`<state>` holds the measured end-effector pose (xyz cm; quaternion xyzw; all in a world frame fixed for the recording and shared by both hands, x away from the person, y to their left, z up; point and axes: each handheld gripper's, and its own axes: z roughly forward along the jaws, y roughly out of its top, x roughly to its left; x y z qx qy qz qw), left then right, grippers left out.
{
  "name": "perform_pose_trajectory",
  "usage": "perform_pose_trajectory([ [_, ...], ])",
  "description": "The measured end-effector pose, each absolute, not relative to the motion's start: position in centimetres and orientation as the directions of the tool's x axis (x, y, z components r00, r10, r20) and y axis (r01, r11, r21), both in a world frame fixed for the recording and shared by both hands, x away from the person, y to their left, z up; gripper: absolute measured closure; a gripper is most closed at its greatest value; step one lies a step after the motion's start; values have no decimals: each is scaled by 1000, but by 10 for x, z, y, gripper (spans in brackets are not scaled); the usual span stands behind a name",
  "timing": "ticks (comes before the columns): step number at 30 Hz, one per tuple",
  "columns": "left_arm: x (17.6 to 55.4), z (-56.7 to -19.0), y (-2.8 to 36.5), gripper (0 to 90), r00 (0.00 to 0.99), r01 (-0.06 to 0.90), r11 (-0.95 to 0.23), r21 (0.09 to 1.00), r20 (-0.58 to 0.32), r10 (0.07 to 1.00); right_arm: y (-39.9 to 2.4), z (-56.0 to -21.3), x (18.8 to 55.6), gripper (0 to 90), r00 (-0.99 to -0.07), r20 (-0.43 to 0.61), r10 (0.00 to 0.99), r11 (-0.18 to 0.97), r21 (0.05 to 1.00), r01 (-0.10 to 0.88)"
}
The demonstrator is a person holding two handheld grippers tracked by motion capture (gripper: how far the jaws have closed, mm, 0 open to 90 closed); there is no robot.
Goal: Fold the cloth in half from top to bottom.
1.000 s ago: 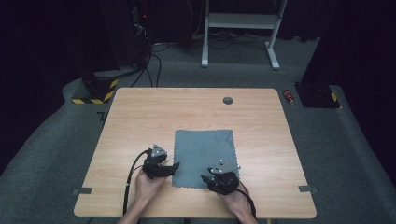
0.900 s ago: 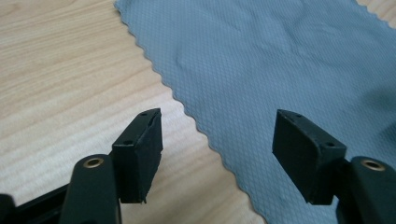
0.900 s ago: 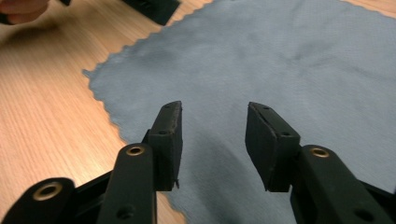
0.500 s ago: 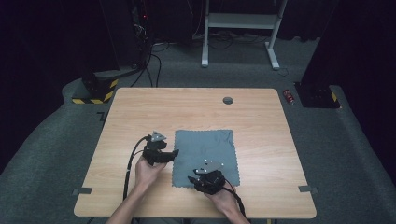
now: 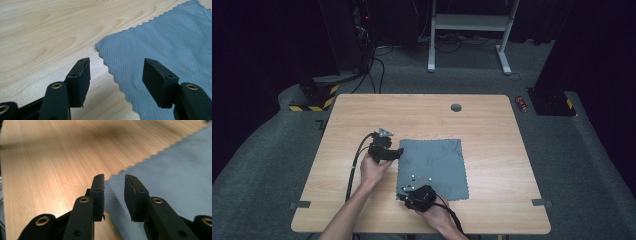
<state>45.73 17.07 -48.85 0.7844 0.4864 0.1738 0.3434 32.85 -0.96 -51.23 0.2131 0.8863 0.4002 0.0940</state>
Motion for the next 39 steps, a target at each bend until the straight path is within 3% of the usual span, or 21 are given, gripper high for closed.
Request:
perform_pose_trajectory([
  [10,475,-506,179,432,401,674,-243,697,-69,913,9,-521,319,703,-906,-16,422,637,717,284],
  [33,507,-511,156,436,414,696,-314,645,-3,910,11,-521,313,778,-896,-59,441,646,713,272],
  [36,506,-511,154,474,425,689,-318,651,-8,905,11,-521,313,800,-894,-62,444,647,713,272],
  [39,506,-510,152,601,443,680,-330,655,-9,896,12,-521,313,852,-891,-81,446,657,706,265],
])
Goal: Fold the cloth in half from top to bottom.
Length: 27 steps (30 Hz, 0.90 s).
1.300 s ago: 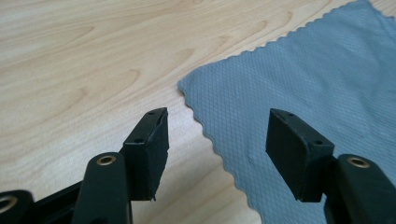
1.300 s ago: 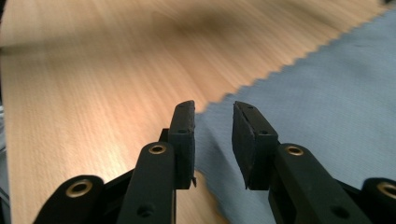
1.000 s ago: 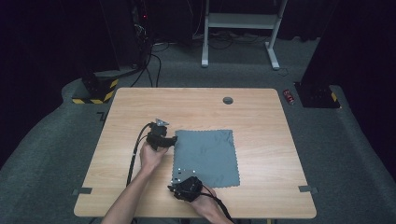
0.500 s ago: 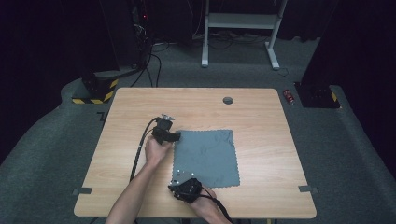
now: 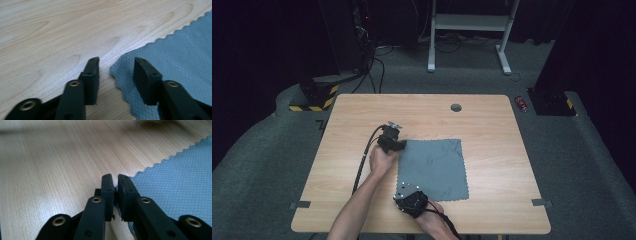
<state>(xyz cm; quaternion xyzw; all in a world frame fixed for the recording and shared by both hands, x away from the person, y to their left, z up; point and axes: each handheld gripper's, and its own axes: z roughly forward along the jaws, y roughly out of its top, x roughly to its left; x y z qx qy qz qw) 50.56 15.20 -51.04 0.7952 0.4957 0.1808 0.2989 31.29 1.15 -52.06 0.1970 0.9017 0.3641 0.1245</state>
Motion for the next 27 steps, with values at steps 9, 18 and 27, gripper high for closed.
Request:
perform_pose_trajectory([
  [9,506,-509,149,848,468,679,-340,651,-26,883,12,-520,314,898,-887,-87,454,662,699,270],
  [18,508,-504,153,895,470,690,-331,644,-50,881,8,-519,315,900,-890,-43,454,636,715,290],
  [27,507,-493,158,899,481,674,-307,672,-84,872,-1,-512,317,900,-884,-3,467,591,745,309],
])
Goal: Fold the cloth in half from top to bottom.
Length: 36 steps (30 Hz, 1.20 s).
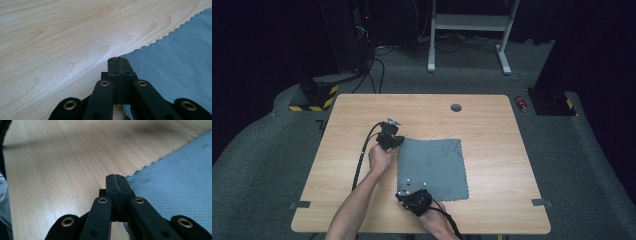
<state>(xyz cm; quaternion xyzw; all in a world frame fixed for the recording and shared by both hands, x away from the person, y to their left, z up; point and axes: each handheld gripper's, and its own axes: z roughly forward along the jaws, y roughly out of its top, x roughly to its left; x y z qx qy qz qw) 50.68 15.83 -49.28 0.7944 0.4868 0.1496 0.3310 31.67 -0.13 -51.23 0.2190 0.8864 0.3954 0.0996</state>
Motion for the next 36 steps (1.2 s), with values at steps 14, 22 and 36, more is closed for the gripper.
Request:
perform_pose_trajectory([
  [14,503,-474,172,899,489,655,-269,706,-125,863,-1,-494,315,900,-893,17,451,546,786,290],
  [22,499,-465,186,900,480,655,-257,710,-128,868,8,-485,315,900,-906,27,422,537,798,273],
  [36,484,-446,212,900,466,644,-246,725,-116,877,30,-473,308,900,-932,29,361,521,823,227],
])
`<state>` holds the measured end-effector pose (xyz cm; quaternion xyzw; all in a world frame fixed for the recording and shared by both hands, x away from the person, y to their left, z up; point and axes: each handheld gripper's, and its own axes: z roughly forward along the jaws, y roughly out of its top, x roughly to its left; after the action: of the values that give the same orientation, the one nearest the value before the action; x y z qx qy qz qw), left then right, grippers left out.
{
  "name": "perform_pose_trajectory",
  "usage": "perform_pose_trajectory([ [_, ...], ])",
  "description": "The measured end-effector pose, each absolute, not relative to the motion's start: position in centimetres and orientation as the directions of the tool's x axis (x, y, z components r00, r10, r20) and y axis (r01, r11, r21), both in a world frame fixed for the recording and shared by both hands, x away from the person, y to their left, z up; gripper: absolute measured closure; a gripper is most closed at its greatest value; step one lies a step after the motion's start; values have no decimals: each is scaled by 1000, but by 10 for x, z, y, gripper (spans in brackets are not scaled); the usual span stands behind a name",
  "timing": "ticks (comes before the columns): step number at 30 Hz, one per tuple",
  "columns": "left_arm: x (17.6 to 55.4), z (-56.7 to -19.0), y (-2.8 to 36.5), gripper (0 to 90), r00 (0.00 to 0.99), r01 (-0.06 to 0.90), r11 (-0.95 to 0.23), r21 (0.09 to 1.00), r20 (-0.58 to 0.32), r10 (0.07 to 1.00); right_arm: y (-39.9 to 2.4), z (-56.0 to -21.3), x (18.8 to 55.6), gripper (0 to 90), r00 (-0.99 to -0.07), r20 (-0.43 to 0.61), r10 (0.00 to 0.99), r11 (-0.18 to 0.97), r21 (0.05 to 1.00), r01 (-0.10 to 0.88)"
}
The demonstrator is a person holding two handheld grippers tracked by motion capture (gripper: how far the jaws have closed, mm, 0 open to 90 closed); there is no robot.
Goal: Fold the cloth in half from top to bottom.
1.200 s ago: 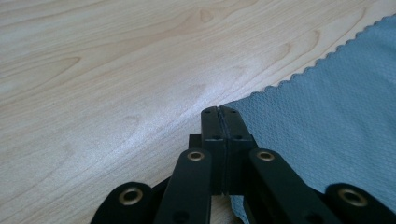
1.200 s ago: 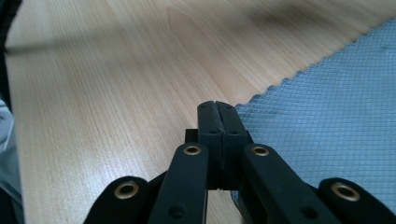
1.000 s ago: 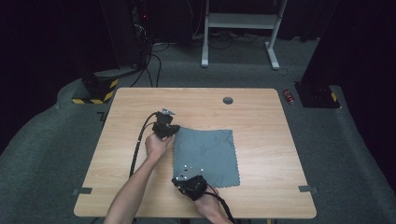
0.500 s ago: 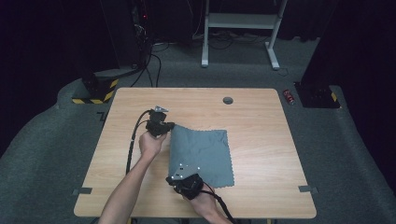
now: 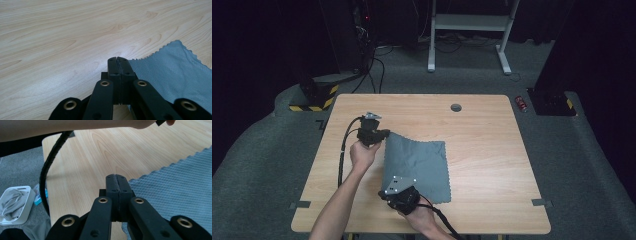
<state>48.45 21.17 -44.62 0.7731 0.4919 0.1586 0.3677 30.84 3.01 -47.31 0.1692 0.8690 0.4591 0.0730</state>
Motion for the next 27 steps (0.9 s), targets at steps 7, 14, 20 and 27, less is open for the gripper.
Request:
perform_pose_trajectory([
  [7,486,-452,204,900,474,648,-247,721,-128,871,27,-474,309,900,-929,32,369,515,825,233],
  [14,490,-459,186,900,484,656,-252,712,-140,864,10,-480,310,900,-915,44,401,506,822,261],
  [20,493,-462,172,900,500,651,-271,709,-132,856,-11,-487,310,900,-895,62,441,488,820,298],
  [27,496,-468,165,899,490,662,-263,702,-139,861,-31,-493,311,900,-877,84,473,459,826,327],
])
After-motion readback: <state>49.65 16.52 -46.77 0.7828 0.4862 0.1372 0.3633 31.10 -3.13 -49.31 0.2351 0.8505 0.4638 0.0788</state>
